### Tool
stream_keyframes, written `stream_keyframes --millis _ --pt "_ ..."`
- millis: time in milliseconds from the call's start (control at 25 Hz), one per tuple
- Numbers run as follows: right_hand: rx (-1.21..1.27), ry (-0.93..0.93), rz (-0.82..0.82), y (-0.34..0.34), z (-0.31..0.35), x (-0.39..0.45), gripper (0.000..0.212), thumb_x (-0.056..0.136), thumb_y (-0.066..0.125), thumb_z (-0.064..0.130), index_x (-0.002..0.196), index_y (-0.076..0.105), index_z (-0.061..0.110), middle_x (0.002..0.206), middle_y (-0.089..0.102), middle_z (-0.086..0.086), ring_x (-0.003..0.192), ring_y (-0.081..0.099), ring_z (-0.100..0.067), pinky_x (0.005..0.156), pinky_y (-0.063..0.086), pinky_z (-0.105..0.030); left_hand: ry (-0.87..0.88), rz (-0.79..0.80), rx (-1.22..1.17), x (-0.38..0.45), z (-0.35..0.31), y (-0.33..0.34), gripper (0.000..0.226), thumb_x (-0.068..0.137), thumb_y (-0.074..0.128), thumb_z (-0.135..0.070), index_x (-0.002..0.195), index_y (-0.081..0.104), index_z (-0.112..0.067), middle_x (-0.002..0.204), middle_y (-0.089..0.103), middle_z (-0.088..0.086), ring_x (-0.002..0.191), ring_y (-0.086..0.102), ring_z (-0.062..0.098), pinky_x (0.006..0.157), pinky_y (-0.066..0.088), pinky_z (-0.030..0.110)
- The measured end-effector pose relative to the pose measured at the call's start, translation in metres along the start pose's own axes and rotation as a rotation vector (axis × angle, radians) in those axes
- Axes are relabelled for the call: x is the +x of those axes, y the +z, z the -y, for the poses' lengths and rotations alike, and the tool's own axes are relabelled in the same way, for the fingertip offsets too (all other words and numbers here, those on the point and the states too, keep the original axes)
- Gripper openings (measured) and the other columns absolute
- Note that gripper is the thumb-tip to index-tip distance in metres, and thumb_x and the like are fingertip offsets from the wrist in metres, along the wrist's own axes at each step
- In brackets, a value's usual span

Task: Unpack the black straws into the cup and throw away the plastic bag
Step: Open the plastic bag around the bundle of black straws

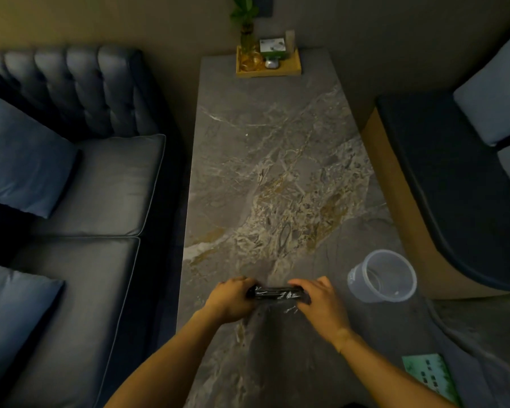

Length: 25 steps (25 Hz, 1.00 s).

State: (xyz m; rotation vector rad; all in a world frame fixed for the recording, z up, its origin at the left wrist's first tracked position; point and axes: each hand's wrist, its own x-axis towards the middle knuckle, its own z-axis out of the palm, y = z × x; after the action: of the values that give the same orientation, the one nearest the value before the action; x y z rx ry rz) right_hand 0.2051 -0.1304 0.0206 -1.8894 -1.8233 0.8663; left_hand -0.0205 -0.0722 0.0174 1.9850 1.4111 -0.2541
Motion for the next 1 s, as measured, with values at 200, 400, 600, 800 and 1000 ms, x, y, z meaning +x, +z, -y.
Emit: stream_keyframes --millis 200,400,600,800,1000 --pt "0.647 0.207 0.052 -0.025 0.018 -0.011 0.030 0.069 0.084 0.022 0.093 0.070 0.032 0.093 0.073 0.004 0.094 0.067 -0.016 0.077 0.055 -0.023 -0.060 0.086 -0.501 -0.039 -0.010 -0.013 0.028 0.079 0.061 -0.018 0.108 0.064 -0.021 0.096 0.068 0.005 0.086 0.065 0.020 0.083 0.056 0.042" --pt "0.888 0.259 -0.055 -0.027 0.047 -0.033 0.035 0.071 0.083 0.018 0.103 0.069 0.022 0.101 0.074 0.003 0.094 0.069 -0.004 0.072 0.056 -0.018 0.016 0.183 -0.781 -0.077 -0.032 -0.013 0.045 0.074 0.060 -0.019 0.119 0.061 -0.013 0.117 0.066 0.016 0.110 0.062 0.029 0.100 0.049 0.045" --pt "0.721 0.239 -0.020 -0.026 0.052 -0.055 0.039 0.068 0.084 0.011 0.101 0.066 0.018 0.106 0.070 -0.005 0.097 0.068 -0.015 0.080 0.057 -0.026 0.210 0.061 -0.701 -0.091 -0.042 -0.001 0.086 0.080 0.074 -0.027 0.144 0.021 -0.048 0.135 0.049 -0.001 0.107 0.061 0.012 0.086 0.054 0.028" --pt "0.704 0.285 0.158 -0.029 0.040 -0.071 0.039 0.070 0.080 0.000 0.104 0.063 0.010 0.108 0.069 -0.023 0.093 0.068 -0.023 0.084 0.058 -0.037 0.535 -0.272 0.125 -0.103 -0.051 0.022 0.075 0.084 0.061 -0.026 0.144 0.021 -0.048 0.147 0.032 -0.001 0.109 0.057 0.021 0.068 0.049 0.030" --pt "0.722 0.298 0.320 -0.037 0.023 -0.079 0.045 0.076 0.071 -0.009 0.118 0.059 0.002 0.117 0.066 -0.026 0.093 0.068 -0.019 0.075 0.058 -0.024 0.616 -0.357 0.235 -0.109 -0.069 0.035 0.052 0.090 0.046 -0.037 0.141 0.039 -0.034 0.149 0.040 0.007 0.118 0.055 0.026 0.085 0.054 0.039"
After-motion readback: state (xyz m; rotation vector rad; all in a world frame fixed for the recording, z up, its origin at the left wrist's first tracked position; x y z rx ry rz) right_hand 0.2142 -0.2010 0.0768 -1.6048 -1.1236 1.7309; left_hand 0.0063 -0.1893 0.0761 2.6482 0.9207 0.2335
